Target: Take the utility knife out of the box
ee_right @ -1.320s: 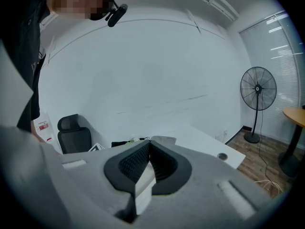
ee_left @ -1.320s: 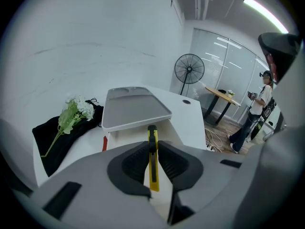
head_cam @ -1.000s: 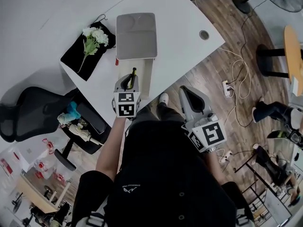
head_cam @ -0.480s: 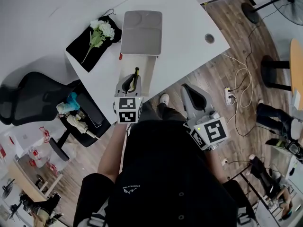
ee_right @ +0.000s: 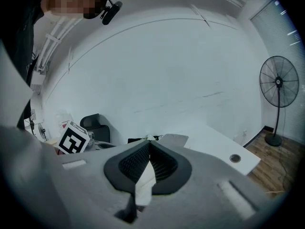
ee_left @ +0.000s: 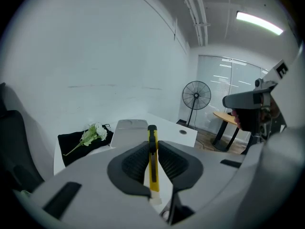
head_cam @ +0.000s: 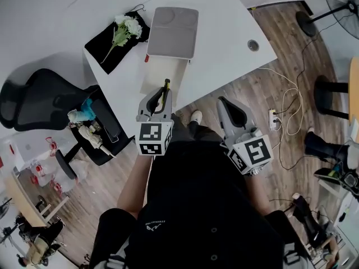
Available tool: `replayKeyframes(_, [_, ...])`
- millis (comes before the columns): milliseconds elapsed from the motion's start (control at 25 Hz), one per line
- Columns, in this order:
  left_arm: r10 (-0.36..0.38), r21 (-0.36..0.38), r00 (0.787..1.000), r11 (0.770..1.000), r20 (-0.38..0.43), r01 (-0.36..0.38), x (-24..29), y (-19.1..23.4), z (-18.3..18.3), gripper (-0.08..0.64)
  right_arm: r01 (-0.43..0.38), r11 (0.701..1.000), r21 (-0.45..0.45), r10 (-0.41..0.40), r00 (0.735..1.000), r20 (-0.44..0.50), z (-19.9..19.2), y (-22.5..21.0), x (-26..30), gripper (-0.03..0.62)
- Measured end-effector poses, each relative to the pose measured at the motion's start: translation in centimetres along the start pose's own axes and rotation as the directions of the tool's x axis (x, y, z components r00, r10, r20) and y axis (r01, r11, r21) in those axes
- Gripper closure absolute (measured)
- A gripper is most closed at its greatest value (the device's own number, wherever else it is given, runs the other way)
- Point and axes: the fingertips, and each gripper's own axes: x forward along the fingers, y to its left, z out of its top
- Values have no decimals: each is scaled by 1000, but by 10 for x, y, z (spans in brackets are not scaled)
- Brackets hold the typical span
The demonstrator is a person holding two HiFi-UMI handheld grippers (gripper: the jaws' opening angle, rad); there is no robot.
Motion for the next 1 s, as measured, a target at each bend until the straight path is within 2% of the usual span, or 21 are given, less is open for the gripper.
replayKeyframes(400, [-2, -32, 993, 999, 118, 6, -39, -37, 28, 500, -42, 999, -21, 42, 999, 16, -3, -3, -14, 588])
replayKeyframes(1000, [-2, -51, 983, 999, 183, 12, -68, -48, 36, 500, -65, 997, -45, 66, 997, 29, -6, 1, -14, 588])
